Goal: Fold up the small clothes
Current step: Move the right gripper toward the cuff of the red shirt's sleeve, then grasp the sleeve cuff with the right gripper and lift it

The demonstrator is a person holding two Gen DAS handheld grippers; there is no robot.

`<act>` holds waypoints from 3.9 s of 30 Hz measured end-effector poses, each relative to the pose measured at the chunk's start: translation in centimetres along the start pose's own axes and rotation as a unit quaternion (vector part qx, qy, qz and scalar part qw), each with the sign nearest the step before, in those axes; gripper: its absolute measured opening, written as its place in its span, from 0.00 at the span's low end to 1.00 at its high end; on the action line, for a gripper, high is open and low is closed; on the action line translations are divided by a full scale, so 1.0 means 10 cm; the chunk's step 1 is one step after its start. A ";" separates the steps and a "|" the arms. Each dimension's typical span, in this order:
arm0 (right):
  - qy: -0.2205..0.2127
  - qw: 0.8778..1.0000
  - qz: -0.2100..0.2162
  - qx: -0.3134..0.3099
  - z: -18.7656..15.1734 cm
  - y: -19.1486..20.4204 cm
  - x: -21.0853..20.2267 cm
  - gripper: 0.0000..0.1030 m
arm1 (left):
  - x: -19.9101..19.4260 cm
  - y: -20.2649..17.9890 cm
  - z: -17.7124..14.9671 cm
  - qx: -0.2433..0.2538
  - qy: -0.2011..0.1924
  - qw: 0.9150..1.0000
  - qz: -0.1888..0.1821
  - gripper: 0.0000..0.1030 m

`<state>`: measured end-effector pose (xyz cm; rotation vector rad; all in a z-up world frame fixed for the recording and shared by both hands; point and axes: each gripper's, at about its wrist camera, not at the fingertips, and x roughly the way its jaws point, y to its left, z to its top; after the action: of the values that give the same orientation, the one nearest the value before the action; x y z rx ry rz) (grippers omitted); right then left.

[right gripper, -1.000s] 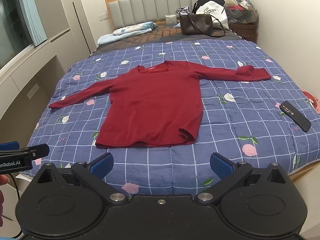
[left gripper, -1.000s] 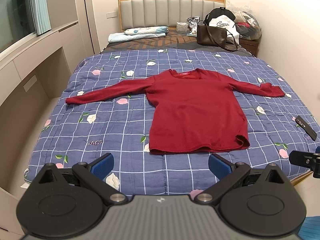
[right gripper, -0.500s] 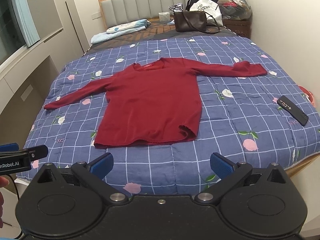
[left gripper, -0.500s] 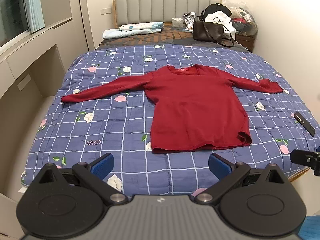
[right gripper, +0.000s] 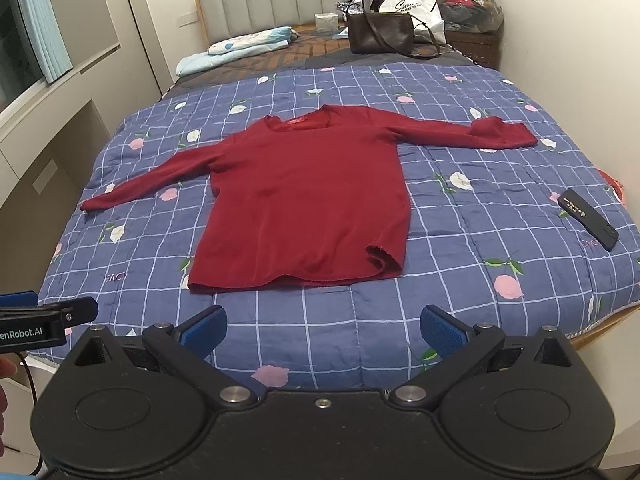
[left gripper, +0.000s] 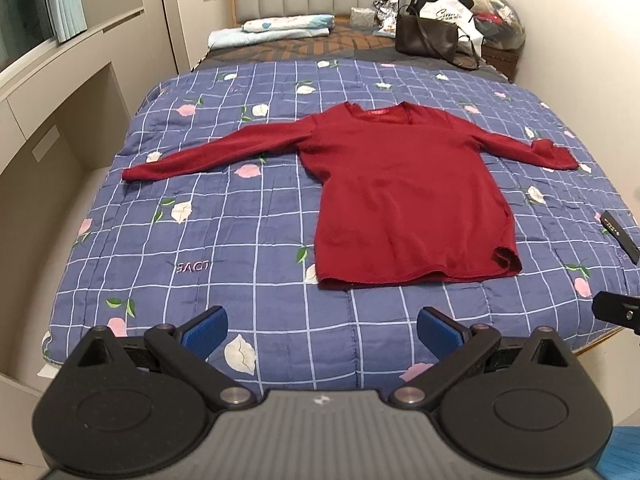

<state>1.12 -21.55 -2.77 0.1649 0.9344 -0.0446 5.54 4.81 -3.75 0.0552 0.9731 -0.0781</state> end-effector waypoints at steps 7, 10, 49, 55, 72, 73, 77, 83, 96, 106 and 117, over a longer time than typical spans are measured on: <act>0.012 1.000 -0.012 0.000 0.10 -0.04 0.09 1.00 | 0.24 -0.11 0.20 0.000 0.028 1.000 -0.006 1.00; 0.014 1.000 -0.017 0.000 0.17 -0.12 0.15 1.00 | 0.37 -0.21 0.32 -0.005 0.036 0.999 -0.011 1.00; 0.075 0.993 -0.066 0.064 2.55 -3.13 1.89 1.00 | 2.25 -3.04 2.94 -0.040 0.083 0.993 0.071 1.00; 0.036 0.993 -0.040 0.102 2.68 -3.55 2.17 1.00 | 2.69 -3.32 3.19 -0.048 0.086 0.994 0.056 1.00; -0.017 0.983 -0.069 0.170 2.90 -4.91 3.59 1.00 | 4.05 -3.77 3.66 -0.019 0.075 0.994 0.072 1.00; -0.018 0.982 -0.064 0.177 2.92 -4.98 3.68 1.00 | 4.14 -3.77 3.65 -0.020 0.076 0.994 0.072 1.00; -0.024 0.977 -0.057 0.202 2.95 -5.20 3.98 0.99 | 4.41 -3.76 3.61 -0.022 0.073 0.995 0.071 1.00; -0.017 0.970 -0.066 0.232 3.01 -5.46 4.35 0.83 | 4.67 -3.68 3.50 -0.027 0.091 0.991 0.093 1.00; 0.016 0.984 -0.073 0.162 3.20 -5.35 4.62 0.09 | 4.38 -3.44 3.36 -0.055 0.103 0.988 0.098 1.00; 0.011 0.967 -0.094 0.236 3.12 -5.53 3.98 0.05 | 3.93 -3.20 3.43 -0.064 0.092 0.989 0.096 1.00; -0.053 0.986 -0.059 0.149 3.63 -4.66 3.32 0.05 | 3.55 -2.58 3.39 -0.100 0.077 0.990 0.059 1.00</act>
<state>44.66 -72.26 -14.02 0.3798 0.8263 -0.3007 51.00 -25.08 -14.42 -0.0657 1.1260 0.1347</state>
